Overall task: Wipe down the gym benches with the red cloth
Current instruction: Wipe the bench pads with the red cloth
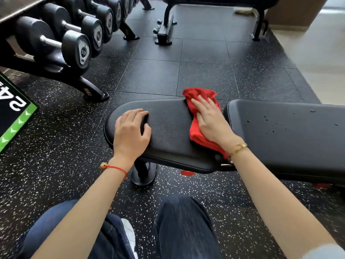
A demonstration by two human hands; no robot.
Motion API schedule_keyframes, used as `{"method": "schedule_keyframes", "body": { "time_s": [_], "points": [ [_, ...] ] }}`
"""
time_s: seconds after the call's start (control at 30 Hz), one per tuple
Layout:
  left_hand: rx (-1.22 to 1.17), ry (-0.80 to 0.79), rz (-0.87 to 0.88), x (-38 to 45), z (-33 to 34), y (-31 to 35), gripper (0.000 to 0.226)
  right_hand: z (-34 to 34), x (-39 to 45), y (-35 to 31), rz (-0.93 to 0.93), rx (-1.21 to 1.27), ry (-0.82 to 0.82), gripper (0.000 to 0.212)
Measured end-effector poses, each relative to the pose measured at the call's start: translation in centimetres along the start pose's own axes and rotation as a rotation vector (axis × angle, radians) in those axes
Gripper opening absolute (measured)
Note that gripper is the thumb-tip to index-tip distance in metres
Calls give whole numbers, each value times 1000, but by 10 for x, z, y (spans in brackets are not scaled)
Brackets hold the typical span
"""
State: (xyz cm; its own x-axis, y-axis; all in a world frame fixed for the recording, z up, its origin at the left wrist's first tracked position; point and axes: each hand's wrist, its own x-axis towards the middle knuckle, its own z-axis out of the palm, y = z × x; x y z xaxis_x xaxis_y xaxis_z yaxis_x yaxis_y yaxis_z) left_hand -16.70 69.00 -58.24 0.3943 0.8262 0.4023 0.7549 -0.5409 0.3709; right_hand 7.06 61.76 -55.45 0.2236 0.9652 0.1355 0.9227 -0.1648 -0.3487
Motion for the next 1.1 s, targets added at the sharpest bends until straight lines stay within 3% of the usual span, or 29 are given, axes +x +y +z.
{"method": "schedule_keyframes", "body": {
  "time_s": [0.07,0.33,0.57,0.87,1.1],
  "points": [
    [0,-4,2,0,0,0,39,2,17,-5,42,-41,2,50],
    [7,-36,-19,3,-1,8,34,11,-35,-33,-184,-80,-23,51],
    [-71,-57,14,1,5,46,36,1,0,-1,62,9,24,50],
    [-9,-70,19,-2,18,63,36,-2,-31,-10,-104,17,-2,47],
    [-86,-63,113,3,27,100,33,-52,-68,34,63,-11,91,52]
  ]
}}
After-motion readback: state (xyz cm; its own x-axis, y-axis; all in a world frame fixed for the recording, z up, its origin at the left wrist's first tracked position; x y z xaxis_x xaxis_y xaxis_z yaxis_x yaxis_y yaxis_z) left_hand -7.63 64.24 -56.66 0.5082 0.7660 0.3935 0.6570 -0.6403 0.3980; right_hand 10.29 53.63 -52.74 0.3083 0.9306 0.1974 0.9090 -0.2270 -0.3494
